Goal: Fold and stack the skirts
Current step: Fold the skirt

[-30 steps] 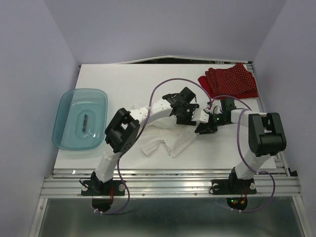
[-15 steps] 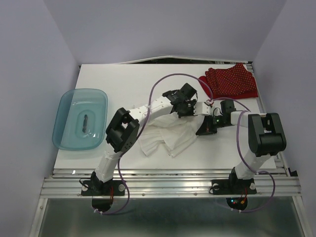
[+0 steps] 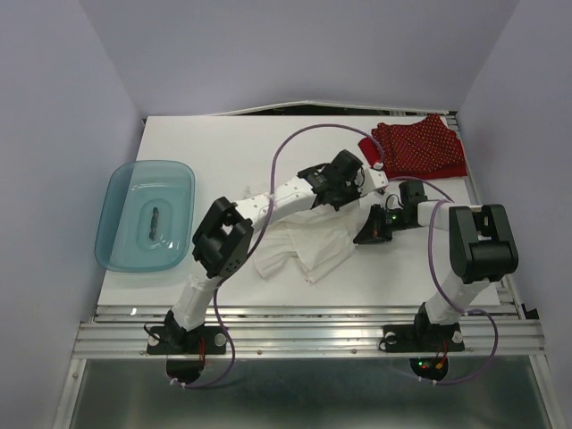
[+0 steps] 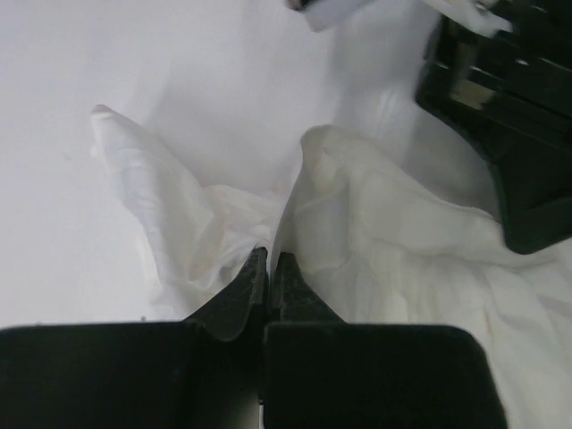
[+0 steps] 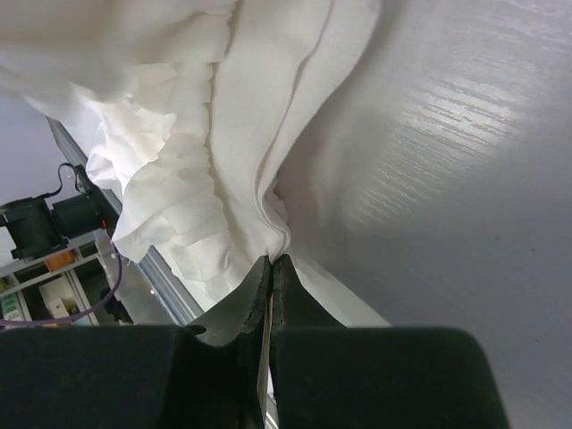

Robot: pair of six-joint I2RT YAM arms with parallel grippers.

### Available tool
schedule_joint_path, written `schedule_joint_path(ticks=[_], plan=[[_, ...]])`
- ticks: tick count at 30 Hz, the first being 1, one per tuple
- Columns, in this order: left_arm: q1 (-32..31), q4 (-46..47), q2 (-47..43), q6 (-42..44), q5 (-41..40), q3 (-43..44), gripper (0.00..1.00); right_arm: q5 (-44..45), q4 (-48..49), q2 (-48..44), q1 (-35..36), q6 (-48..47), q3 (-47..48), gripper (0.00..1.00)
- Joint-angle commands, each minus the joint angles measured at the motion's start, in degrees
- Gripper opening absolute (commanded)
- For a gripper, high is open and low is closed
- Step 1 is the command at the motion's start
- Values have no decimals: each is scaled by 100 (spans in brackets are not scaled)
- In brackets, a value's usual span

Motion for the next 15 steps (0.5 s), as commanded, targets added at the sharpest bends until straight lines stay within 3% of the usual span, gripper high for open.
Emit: schedule_joint_path(ticks=[1,10,13,15], plan=[[-394,-14,-281,-702,218,-440,0,-212,225,-85,11,116,-25,1],[-412,-181,-290,-1582,824,-758,0,-133,225,-59,11,160,2,1],[-412,-234,-439,-1679,1158,-758,15,-98,225,-50,11,152,19,1],[-395,-321,-605,-1688,1490,-784,31,-98,225,-59,11,152,37,1]])
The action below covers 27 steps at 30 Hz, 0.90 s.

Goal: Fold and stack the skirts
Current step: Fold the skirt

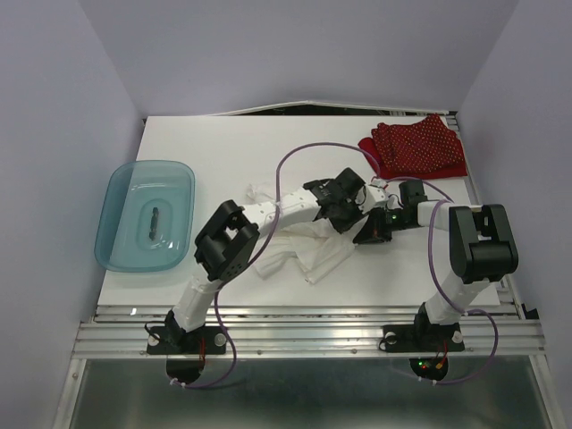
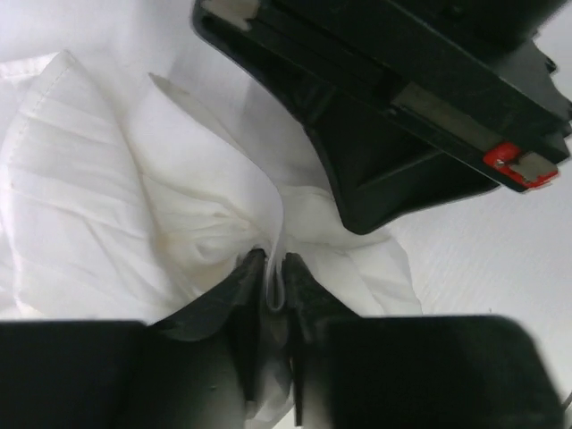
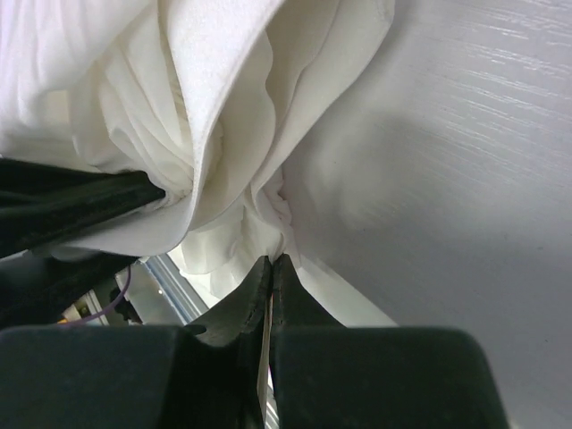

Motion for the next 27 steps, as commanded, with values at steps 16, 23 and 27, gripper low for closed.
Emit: schedule_joint_path(ticks=[16,23,27], plan=[[1348,-543,-1679,279,1884,-372,36,-161,-306,-287,11,-416,177,21],[1207,230,-1450,192,1813,-838,23,-530,-1122,-612,11,-926,212,77],[1014,406,-1275,192,1760,-1093,21,-794,-1379,-595,-42,-918,335,85]])
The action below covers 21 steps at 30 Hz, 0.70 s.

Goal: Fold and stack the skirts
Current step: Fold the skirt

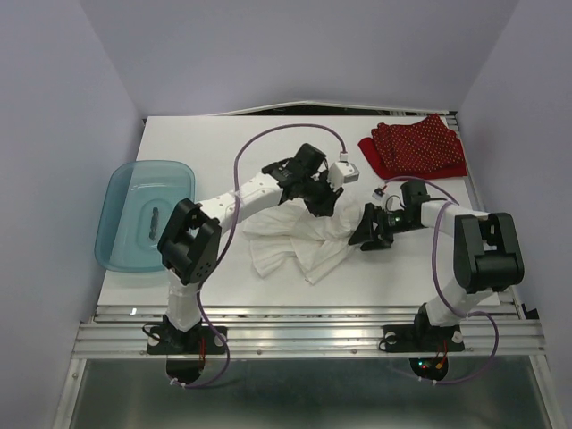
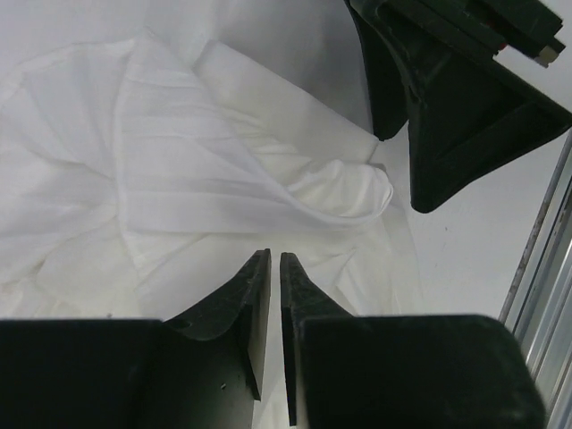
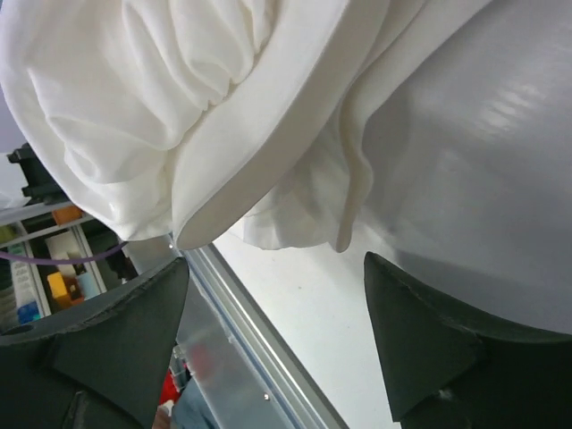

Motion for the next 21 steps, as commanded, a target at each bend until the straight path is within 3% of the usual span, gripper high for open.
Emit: schedule_joint_path(ticks=[1,5,11,15,21], plan=[[-251,428,94,52,-12,-404,20,-375,-454,-120,-39,-75,329,87],[-427,622,112,43,-153,-914,17,-305,-419,108,-101,84,469,88],[-454,877,103,-142,-118,-1451,11,-190,-165,477,-241,462,716,81],[-490,1097,41,-247,-65,-1601,9,-32,160,521,-303,769,707,68],[-621,1123,94,-274,-161,-1487,11,-67,573,688,-303,1244,628,68]])
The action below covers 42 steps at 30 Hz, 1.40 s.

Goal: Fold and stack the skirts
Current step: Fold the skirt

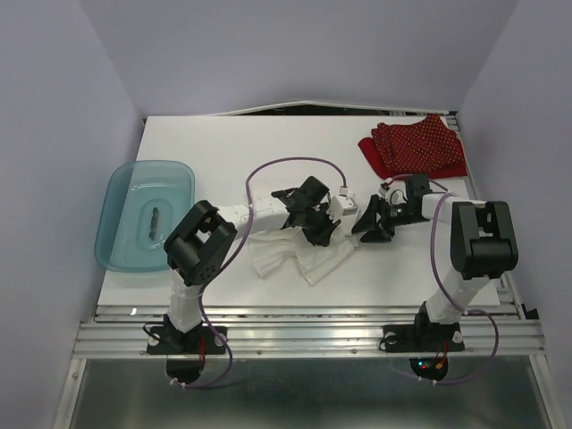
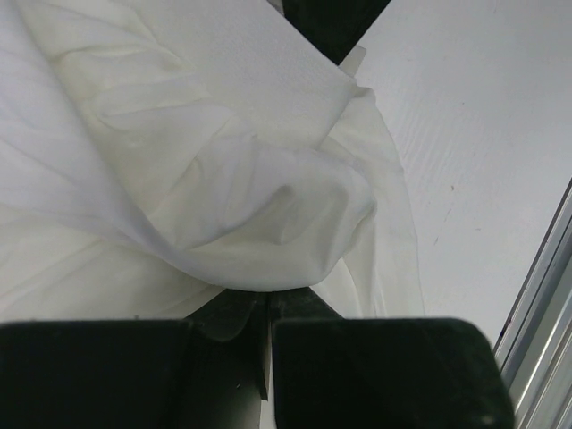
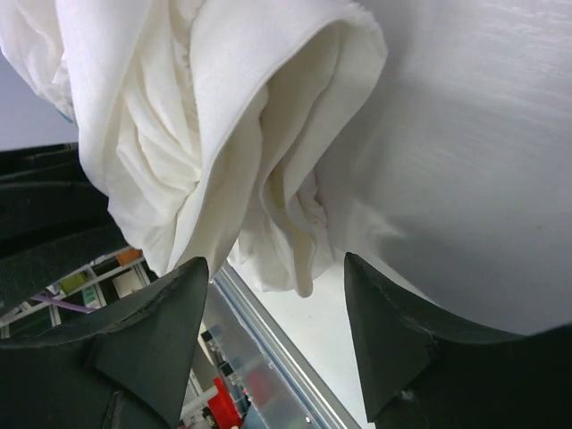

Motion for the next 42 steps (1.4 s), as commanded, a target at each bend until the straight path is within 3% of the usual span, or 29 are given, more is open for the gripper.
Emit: schedule_joint_path(ticks=[1,6,12,16,20,23,26,29,37,42], plan=[[-134,186,-92,-53,-26,61,11,-141,478,102,-30,438,165,69],[-239,186,-22,-105,-254,104,12,-484,504,-64,-30,579,95,80],[-292,177,14,-88,-386,61,11,-485,-249,-100,-30,-105,208,79],[-292,151,-39,-44,-439,-53,9,-265,-690,-73,-161,-370,305,73],[-319,159,-65,18,-483,-142,6,-274,-797,-117,-284,-186,297,52],[-371,124,-30,53,-571,-124,4,-414,-762,-161,-285,-10,410,58],[-433,115,-4,88,-641,-115,4,-441,-517,-214,-285,375,464,77],[-459,150,-4,88,-633,-98,4,-353,-140,-100,-285,728,385,82],[-608,203,-4,167,-826,-71,4,-125,539,313,-92,1159,226,81],[-679,221,22,228,-983,-1,4,-116,890,515,93,1335,209,72]])
